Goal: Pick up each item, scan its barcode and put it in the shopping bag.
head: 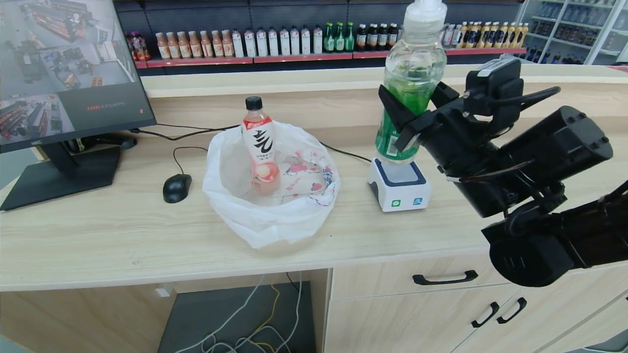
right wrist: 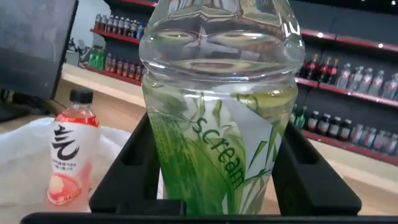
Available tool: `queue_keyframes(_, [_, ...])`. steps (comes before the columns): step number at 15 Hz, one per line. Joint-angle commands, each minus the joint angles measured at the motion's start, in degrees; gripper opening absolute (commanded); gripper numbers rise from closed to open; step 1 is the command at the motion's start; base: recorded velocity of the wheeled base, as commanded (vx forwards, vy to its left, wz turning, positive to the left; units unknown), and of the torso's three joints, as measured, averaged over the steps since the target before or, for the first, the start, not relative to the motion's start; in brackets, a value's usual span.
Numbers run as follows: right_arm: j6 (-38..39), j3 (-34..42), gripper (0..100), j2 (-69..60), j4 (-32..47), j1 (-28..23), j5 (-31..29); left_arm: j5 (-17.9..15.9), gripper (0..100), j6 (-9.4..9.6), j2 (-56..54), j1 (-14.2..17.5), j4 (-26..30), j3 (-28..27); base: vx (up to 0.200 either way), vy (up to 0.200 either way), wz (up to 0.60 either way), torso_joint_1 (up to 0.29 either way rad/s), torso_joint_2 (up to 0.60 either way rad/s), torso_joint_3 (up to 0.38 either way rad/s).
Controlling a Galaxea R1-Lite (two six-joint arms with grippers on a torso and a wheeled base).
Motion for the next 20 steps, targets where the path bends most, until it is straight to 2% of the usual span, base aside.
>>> queue_keyframes(1, [4.54,4.55,0,-2.75,0.03,0.48,-2.38,0.02,100,-0.01,0.00,0.01,0.00,0.00,0.000,0.000,0.00,0.000,0.00,0.000])
queue_keyframes(4, [12.45,12.11,0,-4.86,0.03,-0.31,-5.63,-0.07,100,-0.01,0.00,0.01,0.00,0.00,0.000,0.000,0.00,0.000,0.00,0.000])
queue_keyframes(7, [14.47,12.99,0,-4.86,0.03,-0.75,-8.71,-0.07,100,-0.01,0.00,0.01,0.00,0.00,0.000,0.000,0.00,0.000,0.00,0.000])
queue_keyframes(13, [15.79,12.11,0,-3.89,0.03,-2.07,-8.71,0.02,100,-0.19,0.00,0.01,0.00,0.00,0.000,0.000,0.00,0.000,0.00,0.000])
queue_keyframes(15, [16.14,10.35,0,-2.66,0.03,-3.39,-8.71,0.02,100,-0.28,0.00,0.01,0.00,0.00,0.000,0.200,0.00,0.000,0.00,0.007])
queue_keyframes(20, [16.05,9.74,0,-1.52,0.03,-3.04,-8.71,0.02,100,-0.45,0.00,0.01,0.00,0.00,0.000,0.200,0.00,0.004,0.00,0.000])
